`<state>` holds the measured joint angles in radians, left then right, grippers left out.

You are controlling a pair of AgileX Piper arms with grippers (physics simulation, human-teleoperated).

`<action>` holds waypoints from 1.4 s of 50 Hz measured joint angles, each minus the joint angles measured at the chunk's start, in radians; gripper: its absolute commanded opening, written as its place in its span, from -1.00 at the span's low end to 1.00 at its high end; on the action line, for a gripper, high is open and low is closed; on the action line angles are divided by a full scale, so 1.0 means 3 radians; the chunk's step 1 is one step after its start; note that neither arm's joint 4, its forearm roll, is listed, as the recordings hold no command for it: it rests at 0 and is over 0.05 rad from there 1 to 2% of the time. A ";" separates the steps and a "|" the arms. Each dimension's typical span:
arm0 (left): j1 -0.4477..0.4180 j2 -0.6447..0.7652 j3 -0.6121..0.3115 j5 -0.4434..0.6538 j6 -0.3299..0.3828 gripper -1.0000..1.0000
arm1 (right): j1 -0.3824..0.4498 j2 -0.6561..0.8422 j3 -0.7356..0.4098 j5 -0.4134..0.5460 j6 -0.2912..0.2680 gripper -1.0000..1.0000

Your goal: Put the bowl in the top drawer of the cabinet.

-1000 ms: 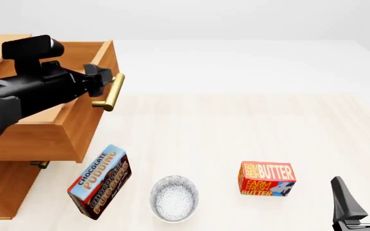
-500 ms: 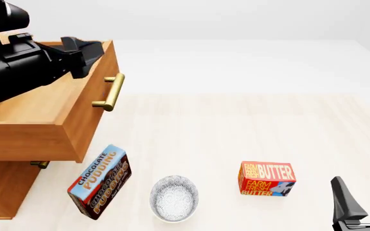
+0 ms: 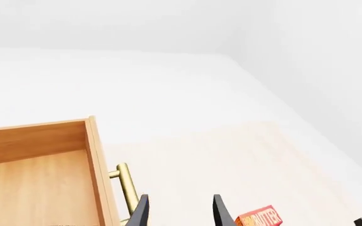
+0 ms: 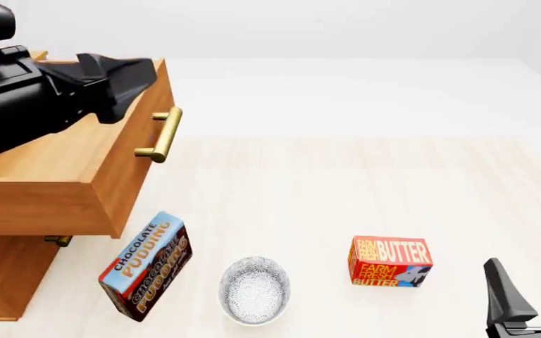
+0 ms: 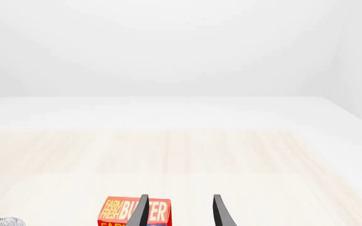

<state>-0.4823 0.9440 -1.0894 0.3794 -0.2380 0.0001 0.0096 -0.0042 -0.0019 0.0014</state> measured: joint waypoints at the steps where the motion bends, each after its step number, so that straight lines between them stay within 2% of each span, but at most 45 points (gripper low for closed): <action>1: -0.0013 -0.0012 0.0005 0.0004 0.0000 1.00 | 0.0000 0.0000 0.0000 0.0000 0.0000 1.00; 36: -0.0419 -0.0362 0.0252 0.0144 -0.0059 1.00 | 0.0000 0.0000 0.0000 0.0000 0.0000 1.00; 70: -0.0834 -0.0350 0.0480 0.0036 -0.0191 1.00 | 0.0000 0.0000 0.0000 0.0000 0.0000 1.00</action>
<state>-0.7326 0.8391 -0.9455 0.3902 -0.2952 0.0001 0.0097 -0.0042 -0.0019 0.0014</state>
